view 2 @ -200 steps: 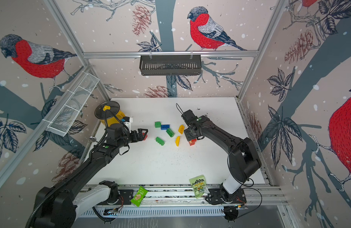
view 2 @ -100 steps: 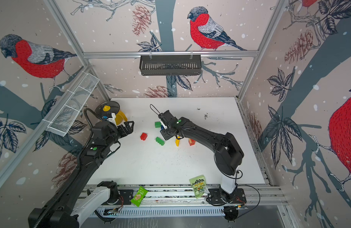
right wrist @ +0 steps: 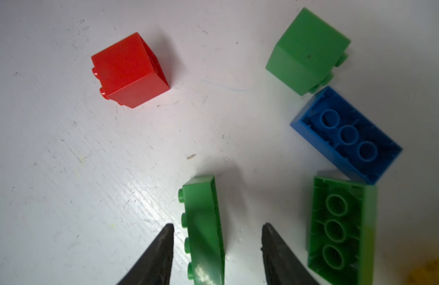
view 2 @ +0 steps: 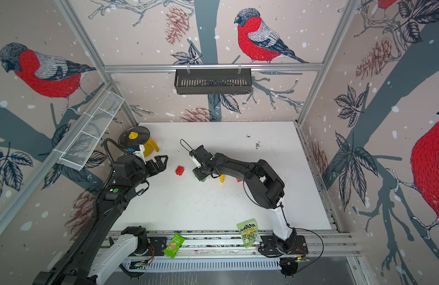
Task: Assemble an ice cream with lego
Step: Pick up the lego brick from the center of the board.
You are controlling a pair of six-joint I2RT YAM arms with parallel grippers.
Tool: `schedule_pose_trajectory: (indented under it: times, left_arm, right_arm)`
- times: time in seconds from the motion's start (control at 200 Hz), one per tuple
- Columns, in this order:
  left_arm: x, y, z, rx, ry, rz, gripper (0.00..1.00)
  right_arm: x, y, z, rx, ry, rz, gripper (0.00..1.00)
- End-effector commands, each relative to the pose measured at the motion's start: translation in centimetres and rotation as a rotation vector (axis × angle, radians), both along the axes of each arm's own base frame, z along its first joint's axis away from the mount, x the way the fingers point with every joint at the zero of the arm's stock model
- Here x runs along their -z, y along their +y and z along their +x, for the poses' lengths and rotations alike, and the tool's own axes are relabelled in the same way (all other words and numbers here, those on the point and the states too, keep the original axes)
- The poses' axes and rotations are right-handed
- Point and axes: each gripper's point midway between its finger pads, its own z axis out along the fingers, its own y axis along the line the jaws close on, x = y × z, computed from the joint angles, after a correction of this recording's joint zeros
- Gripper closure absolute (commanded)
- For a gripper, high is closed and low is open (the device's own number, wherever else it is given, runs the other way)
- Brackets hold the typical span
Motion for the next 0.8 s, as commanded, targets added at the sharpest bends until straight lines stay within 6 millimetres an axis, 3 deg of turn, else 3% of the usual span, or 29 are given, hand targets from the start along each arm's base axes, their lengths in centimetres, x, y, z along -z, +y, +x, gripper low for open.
schedule_pose_trajectory:
  times: [0.0, 0.215, 0.42, 0.53, 0.645, 0.795]
  left_arm:
    - [0.3, 0.2, -0.2, -0.003, 0.005, 0.019, 0.03]
    - [0.2, 0.2, -0.2, 0.004, 0.001, 0.022, 0.03]
    - [0.0, 0.3, -0.2, 0.001, -0.011, 0.028, 0.03]
    - [0.1, 0.2, -0.3, 0.006, -0.006, 0.027, 0.03]
    - [0.3, 0.1, -0.2, 0.008, -0.004, 0.024, 0.03]
    - [0.7, -0.1, 0.0, 0.013, 0.004, 0.012, 0.03]
  right_arm:
    - [1.0, -0.1, 0.4, 0.008, -0.006, -0.035, 0.44]
    - [2.3, -0.1, 0.3, 0.007, 0.014, -0.049, 0.54]
    - [2.0, 0.1, 0.0, 0.000, 0.059, -0.001, 0.66]
    - [0.8, 0.0, -0.6, -0.004, 0.120, 0.091, 0.76]
    - [-1.4, 0.1, -2.4, -0.035, 0.195, 0.204, 0.79]
    - [-3.3, 0.3, -7.5, -0.090, 0.431, 0.429, 0.79]
